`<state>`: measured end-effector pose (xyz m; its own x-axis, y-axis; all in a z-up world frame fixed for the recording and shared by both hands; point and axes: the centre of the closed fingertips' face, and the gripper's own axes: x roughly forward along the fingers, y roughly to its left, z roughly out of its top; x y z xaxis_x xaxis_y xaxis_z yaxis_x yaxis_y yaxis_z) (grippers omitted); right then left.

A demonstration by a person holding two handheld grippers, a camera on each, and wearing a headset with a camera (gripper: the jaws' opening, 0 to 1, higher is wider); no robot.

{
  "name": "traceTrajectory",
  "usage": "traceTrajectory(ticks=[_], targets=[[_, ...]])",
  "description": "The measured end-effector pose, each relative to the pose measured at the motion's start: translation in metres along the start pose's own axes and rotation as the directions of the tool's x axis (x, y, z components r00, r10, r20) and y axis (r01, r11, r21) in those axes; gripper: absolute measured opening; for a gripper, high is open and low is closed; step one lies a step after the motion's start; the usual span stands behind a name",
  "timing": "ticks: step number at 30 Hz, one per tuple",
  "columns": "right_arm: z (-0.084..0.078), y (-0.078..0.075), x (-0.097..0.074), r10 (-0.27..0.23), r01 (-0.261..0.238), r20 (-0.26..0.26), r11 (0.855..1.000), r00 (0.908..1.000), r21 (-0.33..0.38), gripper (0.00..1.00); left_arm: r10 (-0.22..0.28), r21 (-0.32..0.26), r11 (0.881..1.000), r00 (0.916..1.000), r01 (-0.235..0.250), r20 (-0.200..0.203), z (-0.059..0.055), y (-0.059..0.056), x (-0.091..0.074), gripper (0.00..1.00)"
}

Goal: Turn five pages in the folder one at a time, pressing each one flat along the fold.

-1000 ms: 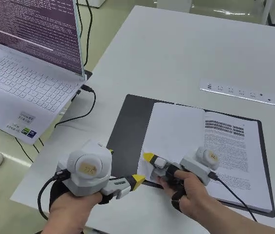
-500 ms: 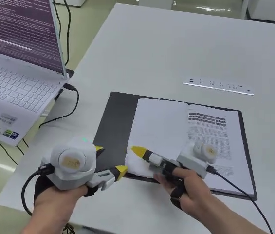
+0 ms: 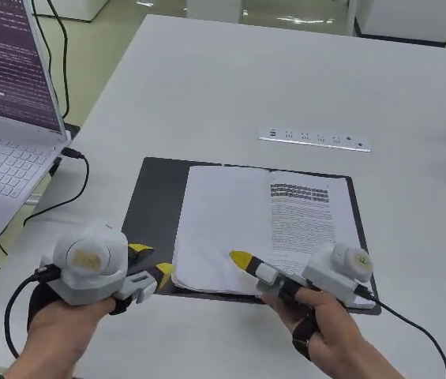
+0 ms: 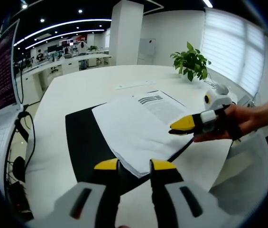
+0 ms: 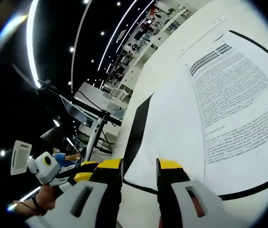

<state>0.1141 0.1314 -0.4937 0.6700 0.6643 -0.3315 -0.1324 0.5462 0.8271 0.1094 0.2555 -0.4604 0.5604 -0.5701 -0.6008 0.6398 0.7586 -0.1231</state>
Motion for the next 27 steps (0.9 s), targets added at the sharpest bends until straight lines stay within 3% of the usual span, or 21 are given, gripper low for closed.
traceTrajectory(ticks=[10,14,18,27], targets=[[-0.002,-0.013,-0.021,-0.016,0.016,0.005,1.0,0.9999,0.001,0.25,-0.038,0.021,0.999,0.9979,0.039,-0.052,-0.007,-0.005,0.034,0.17],[-0.006,-0.02,-0.029,-0.03,0.03,0.001,1.0,0.9996,0.001,0.24,-0.065,-0.025,0.998,0.9959,0.064,-0.064,-0.015,-0.008,0.049,0.11],[-0.007,-0.027,-0.036,-0.044,0.044,0.003,0.999,0.999,0.012,0.23,-0.066,-0.034,0.997,0.9939,0.063,-0.088,-0.025,-0.01,0.06,0.09],[-0.007,-0.036,-0.045,-0.063,0.063,0.011,0.997,0.9979,0.039,0.21,-0.059,-0.065,0.997,0.9918,0.052,-0.113,-0.038,-0.009,0.073,0.03]])
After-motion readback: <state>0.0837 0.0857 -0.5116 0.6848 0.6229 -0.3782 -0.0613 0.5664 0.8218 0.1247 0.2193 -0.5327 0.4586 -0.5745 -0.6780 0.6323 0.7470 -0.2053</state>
